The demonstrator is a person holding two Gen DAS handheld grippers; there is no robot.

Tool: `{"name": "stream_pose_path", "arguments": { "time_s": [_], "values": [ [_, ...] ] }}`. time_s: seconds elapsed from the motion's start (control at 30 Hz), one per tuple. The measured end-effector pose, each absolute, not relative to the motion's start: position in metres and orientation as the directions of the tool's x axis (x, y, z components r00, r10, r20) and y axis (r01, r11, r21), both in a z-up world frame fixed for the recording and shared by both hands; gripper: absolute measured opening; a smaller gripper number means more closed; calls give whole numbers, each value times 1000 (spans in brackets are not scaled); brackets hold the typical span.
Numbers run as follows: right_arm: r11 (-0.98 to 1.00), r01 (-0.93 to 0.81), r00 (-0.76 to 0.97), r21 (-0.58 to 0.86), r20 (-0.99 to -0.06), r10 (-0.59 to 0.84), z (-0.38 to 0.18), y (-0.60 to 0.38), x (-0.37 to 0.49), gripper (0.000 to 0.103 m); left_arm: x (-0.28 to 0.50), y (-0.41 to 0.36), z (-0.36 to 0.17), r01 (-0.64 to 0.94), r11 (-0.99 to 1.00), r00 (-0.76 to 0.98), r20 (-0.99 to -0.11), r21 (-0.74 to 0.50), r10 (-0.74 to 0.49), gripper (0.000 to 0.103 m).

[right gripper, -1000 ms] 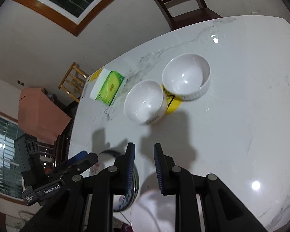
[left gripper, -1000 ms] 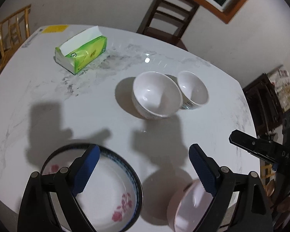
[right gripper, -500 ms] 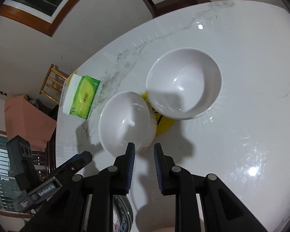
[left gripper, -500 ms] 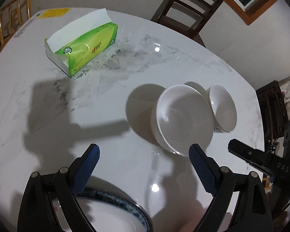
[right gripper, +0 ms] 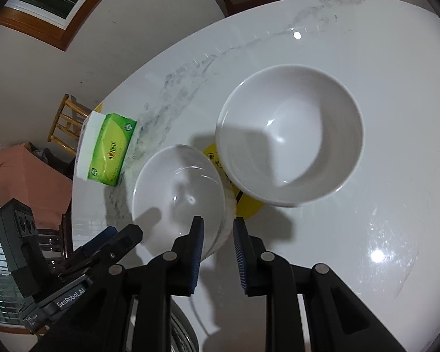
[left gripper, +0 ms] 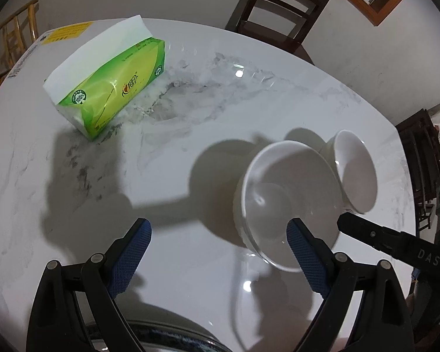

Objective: Organize plates and bowls
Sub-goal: 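Close the left tool on the Rabbit bowl rim and lift it, then carry the Rabbit bowl over the pink bowl with the left tool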

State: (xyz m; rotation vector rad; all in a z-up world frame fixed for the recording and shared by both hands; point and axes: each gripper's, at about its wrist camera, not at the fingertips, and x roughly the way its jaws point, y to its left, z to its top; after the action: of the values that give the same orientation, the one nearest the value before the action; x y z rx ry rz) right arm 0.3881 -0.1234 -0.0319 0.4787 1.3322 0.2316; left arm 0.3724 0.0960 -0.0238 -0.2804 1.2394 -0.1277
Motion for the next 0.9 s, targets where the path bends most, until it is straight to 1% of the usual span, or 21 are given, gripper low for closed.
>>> {"name": "stream_pose_path", "arguments": {
  "time_s": [0.1,0.2,0.27,0.3,0.37,0.4,0.43,0.47,0.5,0.53,0.67,0.9],
  "values": [
    [878,113,223,464,-873,433,-37,-122,390,22,374,95,-28,-55,957,322,-912,-286,-254,91],
    [883,117,223,454,-879,422,-42,-120,392,22,374,94,-31,-49,958,330,-910,-283,-252,87],
    [891,115,227,439,-885,407,-45,-118,393,22,377,93,-35,-48,956,318,-912,-289,-259,67],
    [894,111,233,435,-886,402,-46,-117,393,22,379,93,-40,-53,954,304,-915,-295,-266,61],
    [888,94,219,449,-880,422,-50,-114,395,21,380,92,-48,-57,941,282,-909,-333,-305,34],
    [881,80,215,466,-871,441,-51,-111,394,19,379,92,-51,-56,932,281,-902,-357,-328,27],
    [885,67,215,461,-873,439,-51,-109,394,18,378,91,-52,-49,927,288,-894,-373,-344,14],
    [896,44,222,441,-879,422,-48,-105,392,18,376,87,-50,-32,931,297,-893,-363,-338,11],
    [903,27,229,430,-882,413,-45,-103,391,18,372,80,-46,-11,949,313,-902,-315,-296,10],
    [905,13,242,425,-880,410,-40,-102,388,18,369,77,-43,-1,956,325,-904,-292,-276,10],
    [881,-7,268,473,-848,458,-20,-112,376,18,350,81,-27,-6,939,347,-881,-344,-320,12],
    [854,-51,290,518,-811,509,14,-122,328,17,298,79,16,22,930,390,-853,-368,-347,15]
  ]
}}
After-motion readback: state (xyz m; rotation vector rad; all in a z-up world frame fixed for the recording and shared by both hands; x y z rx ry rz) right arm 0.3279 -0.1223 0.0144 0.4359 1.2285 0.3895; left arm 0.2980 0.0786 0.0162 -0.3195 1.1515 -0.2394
